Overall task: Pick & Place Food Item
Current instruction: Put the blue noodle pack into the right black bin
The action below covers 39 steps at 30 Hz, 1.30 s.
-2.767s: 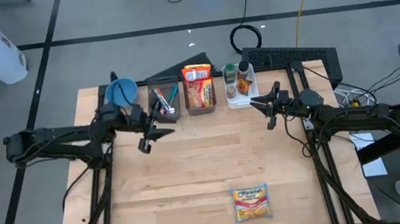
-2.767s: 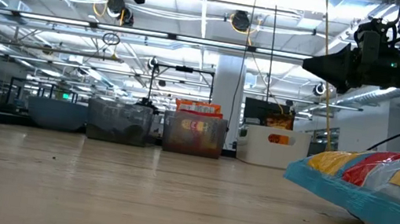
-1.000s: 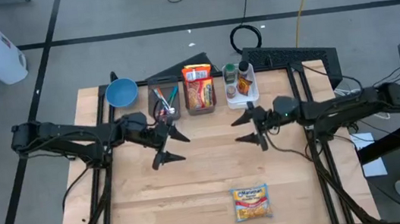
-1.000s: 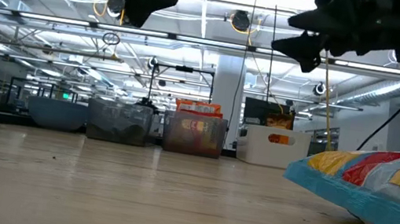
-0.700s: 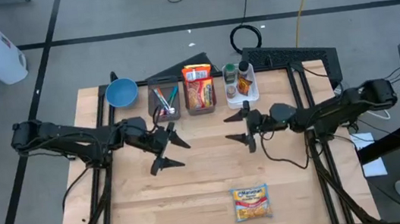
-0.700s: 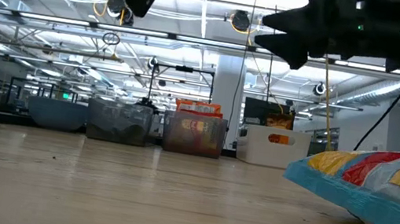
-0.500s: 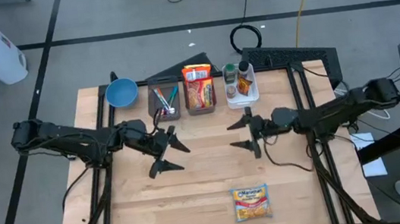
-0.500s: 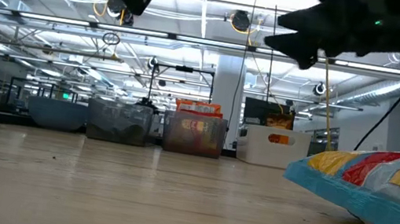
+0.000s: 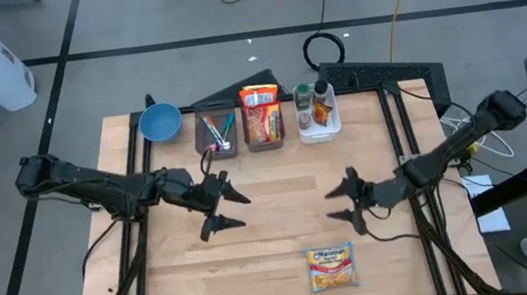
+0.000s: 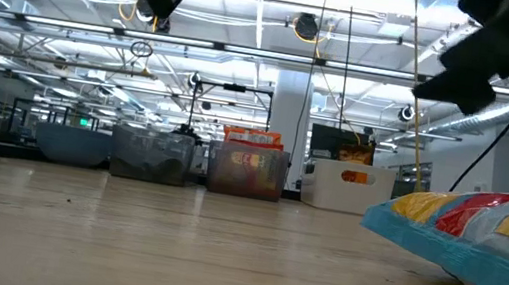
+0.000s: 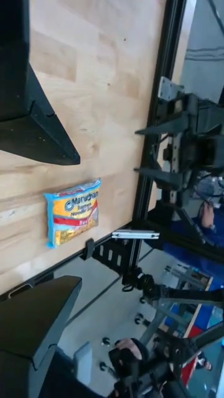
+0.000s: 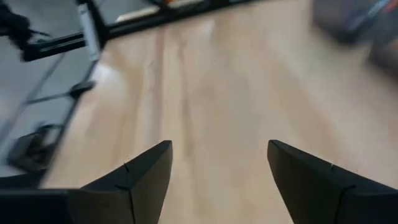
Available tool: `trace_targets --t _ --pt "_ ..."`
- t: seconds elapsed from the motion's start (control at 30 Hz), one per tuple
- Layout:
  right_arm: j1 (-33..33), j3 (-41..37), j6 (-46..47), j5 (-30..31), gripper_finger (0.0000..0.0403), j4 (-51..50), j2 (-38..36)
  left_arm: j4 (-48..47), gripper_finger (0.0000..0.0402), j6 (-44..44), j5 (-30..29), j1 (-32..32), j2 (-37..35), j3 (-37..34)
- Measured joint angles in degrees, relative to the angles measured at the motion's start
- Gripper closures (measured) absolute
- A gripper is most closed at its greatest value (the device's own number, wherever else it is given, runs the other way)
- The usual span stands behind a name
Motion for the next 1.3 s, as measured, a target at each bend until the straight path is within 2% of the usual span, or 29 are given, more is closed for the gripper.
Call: trace_targets --t 0.17,0.37,0.53,0.73,1.0,1.3 --pt "4.13 -0.5 13.0 -0.53 0.0133 0.32 5.32 -0.01 0.0091 0.22 -5.87 -2.8 0.0 0.0" --pt "11.35 -3.45 30.63 -0.26 0.0134 5.8 10.72 0.15 0.0091 -0.01 -10.55 -6.06 0.0 0.0" --pt "20.08 -6.21 40.83 7.81 0.0137 12.32 13.67 1.61 0.0092 -0.51 -14.39 -8.57 0.91 0.0" --pt "26.79 -6.73 52.18 10.79 0.014 13.26 18.92 5.89 0.0091 -1.24 -15.32 -9.56 5.03 0.01" --pt "27.56 -6.71 54.76 10.5 0.0144 18.35 27.36 12.21 0.0091 -2.77 -15.31 -9.32 10.85 0.0" --pt "27.05 -6.69 50.18 10.42 0.0161 19.1 28.15 12.55 0.0092 -3.88 -15.3 -9.28 11.34 0.0"
